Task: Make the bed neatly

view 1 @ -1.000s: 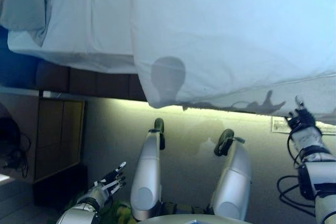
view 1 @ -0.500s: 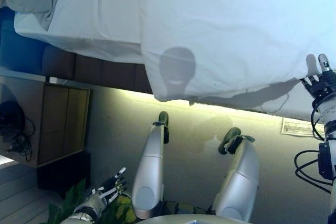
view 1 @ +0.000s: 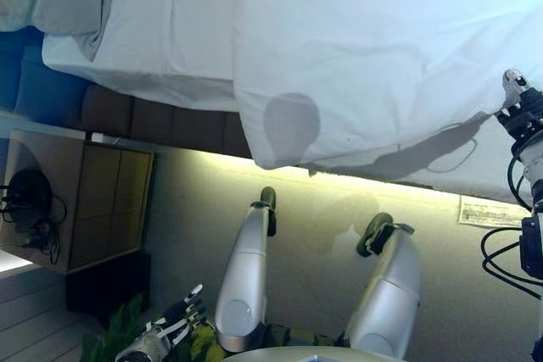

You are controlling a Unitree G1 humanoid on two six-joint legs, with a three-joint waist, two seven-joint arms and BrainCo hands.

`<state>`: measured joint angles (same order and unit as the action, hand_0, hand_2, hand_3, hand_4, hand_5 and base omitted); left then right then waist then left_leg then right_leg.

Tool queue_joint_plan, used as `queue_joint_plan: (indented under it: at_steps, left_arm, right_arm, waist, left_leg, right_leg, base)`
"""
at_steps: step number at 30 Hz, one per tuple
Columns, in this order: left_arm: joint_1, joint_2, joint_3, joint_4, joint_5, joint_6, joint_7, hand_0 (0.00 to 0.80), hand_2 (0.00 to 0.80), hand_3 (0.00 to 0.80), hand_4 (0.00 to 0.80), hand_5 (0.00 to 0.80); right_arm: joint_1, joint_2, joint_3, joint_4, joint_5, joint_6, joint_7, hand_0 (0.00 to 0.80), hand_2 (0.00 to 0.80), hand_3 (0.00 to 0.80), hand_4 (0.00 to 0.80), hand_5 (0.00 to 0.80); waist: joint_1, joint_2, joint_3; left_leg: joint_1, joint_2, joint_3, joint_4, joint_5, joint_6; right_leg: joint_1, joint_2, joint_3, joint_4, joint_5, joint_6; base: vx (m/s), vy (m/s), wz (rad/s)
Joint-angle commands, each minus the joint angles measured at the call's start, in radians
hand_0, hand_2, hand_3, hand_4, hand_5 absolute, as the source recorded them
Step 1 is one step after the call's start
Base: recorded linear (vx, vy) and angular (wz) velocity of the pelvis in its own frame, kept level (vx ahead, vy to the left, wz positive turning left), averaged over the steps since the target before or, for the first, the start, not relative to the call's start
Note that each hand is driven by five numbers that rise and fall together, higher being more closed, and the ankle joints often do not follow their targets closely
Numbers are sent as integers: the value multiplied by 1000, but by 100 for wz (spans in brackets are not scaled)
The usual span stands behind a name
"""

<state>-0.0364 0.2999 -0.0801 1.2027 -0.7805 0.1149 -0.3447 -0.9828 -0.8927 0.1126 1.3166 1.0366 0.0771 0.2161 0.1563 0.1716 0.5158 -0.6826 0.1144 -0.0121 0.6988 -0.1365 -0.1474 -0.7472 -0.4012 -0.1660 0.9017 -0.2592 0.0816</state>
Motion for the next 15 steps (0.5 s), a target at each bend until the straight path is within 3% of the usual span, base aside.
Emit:
queue_joint_plan:
  at_steps: [1, 8, 14, 15]
  left_arm:
    - [78, 45, -41, 23, -24, -19, 1, 0, 0, 0, 0, 0]
    - [57, 66, -42, 13, -32, -18, 26, 0, 0, 0, 0, 0]
    - [6, 92, -37, -20, -65, -55, 38, 0, 0, 0, 0, 0]
    - [-11, 104, -30, -50, -63, -49, 46, 0, 0, 0, 0, 0]
  right_arm:
    - [-24, -51, 1, -55, -2, -33, 71, 800, 800, 800, 800, 800]
    - [46, -24, -29, -60, 2, -10, 117, 800, 800, 800, 800, 800]
    - [123, 28, -46, -76, 44, 26, 159, 800, 800, 800, 800, 800]
    - [138, 45, -45, -85, 43, 32, 156, 800, 800, 800, 800, 800]
  waist:
    - [8, -4, -24]
    - [2, -47, -72]
    - [-10, -96, -152]
    - [-14, -103, -176]
  left_leg:
    - [69, 0, 59, -69, 4, 66]
    - [206, 21, 60, -155, 20, 52]
    - [373, 45, 73, -295, 58, 30]
    - [400, 47, 84, -334, 91, 35]
  right_leg:
    - [101, -14, -10, -59, 33, 7]
    - [263, -3, -40, -197, 72, 31]
    - [468, 41, -82, -421, 135, 57]
    - [506, 50, -95, -485, 174, 53]
  base:
    - [19, 34, -8]
    - [31, 32, -3]
    - [60, 0, -9]
    - [24, -8, -7]
